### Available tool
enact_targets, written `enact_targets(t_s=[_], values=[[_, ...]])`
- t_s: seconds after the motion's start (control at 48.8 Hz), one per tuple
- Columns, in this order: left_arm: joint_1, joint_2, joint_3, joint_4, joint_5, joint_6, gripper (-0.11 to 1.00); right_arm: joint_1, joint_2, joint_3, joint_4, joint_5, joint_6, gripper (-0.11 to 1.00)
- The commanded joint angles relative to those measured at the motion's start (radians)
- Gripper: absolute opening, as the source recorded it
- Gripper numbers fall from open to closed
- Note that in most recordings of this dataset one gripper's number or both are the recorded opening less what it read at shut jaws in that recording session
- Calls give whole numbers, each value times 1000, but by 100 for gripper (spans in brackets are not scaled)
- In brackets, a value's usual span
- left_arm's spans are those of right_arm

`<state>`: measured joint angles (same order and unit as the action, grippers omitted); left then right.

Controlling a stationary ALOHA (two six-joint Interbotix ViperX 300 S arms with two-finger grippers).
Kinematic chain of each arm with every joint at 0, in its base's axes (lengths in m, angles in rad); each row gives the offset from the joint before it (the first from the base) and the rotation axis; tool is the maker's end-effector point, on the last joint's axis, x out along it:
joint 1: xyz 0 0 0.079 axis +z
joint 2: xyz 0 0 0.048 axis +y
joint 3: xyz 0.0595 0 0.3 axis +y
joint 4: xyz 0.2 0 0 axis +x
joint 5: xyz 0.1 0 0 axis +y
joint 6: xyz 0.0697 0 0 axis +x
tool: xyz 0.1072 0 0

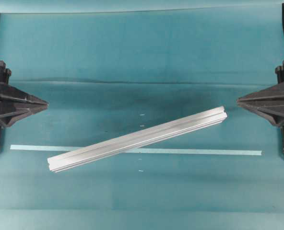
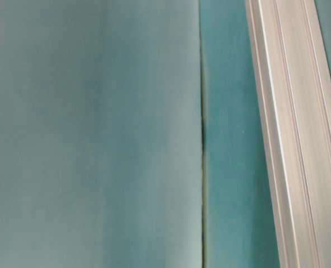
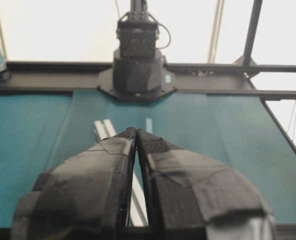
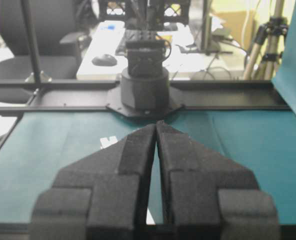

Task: Lift the metal rail with both hands.
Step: 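Raise both grippers from rest and swing them toward the silver rail, then lower left gripper onto rail's left end, right gripper onto right end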

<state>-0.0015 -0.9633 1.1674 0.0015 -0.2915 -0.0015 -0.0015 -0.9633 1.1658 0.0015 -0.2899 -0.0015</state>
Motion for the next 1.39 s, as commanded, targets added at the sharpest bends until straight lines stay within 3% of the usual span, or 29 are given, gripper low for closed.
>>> enact_targets(t_s=[0.0,0.164,0.349,0.472,0.615,0.718,0.841,0.964,1.128,1.374], values=[[0,58,-14,6,-5,-43,14,6,14,-6,3,-8,9,14],[-3,109,-40,15,-3,-81,-4,5,25,-6,18,31,12,-2],[-18,144,-71,15,34,-104,-6,-6,26,-32,49,160,32,-3],[-29,167,-146,15,176,-161,-6,-43,26,-100,55,350,66,-3],[-34,196,-259,15,446,-278,-6,-100,49,-209,55,623,98,-3],[-34,213,-331,17,601,-360,-6,-135,97,-302,51,831,94,-3],[-34,239,-402,15,736,-443,-6,-147,175,-390,34,991,84,-3],[-34,275,-456,15,830,-486,-6,-149,267,-465,25,1071,23,-3],[-41,336,-520,17,911,-488,-6,-150,377,-526,29,1164,-141,-3],[-61,413,-574,17,985,-492,-6,-156,488,-597,32,1276,-308,-3]])
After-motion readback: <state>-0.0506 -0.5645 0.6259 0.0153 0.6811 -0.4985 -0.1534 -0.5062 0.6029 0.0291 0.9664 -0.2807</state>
